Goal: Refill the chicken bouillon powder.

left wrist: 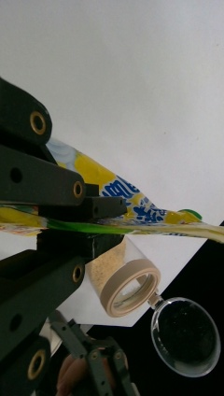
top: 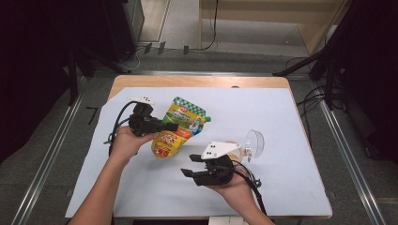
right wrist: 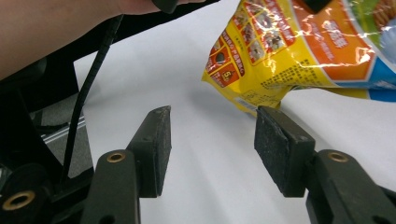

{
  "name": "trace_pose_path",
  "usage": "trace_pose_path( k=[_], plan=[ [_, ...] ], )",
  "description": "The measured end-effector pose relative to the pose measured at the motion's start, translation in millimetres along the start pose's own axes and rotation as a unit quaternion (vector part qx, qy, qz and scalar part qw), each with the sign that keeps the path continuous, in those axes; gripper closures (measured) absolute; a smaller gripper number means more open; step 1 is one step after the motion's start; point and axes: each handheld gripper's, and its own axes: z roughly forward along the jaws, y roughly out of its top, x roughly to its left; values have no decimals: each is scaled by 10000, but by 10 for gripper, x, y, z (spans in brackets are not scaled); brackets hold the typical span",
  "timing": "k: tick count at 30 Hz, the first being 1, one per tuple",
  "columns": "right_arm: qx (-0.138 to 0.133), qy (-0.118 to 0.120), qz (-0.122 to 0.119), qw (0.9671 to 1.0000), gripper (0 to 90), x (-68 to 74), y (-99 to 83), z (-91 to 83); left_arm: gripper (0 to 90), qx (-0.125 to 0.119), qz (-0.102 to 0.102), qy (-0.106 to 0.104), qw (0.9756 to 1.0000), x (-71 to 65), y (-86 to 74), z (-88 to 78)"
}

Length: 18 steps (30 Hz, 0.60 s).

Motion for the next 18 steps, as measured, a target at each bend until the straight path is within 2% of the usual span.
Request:
trace_pose_path(
  k=[5, 13, 18],
  plan=[
    [4, -26, 34, 10000, 471, -6, 2, -40, 857, 5, 41, 54, 10000, -20, -46, -74],
    [82, -141, -98, 9998, 471, -3, -4, -64, 854, -40, -53, 78, 9999, -10, -171, -239],
    [106, -153, -104, 9998, 471, -14, -5, -65, 847, -15, -9, 80, 10000, -31, -225, -304]
  ],
)
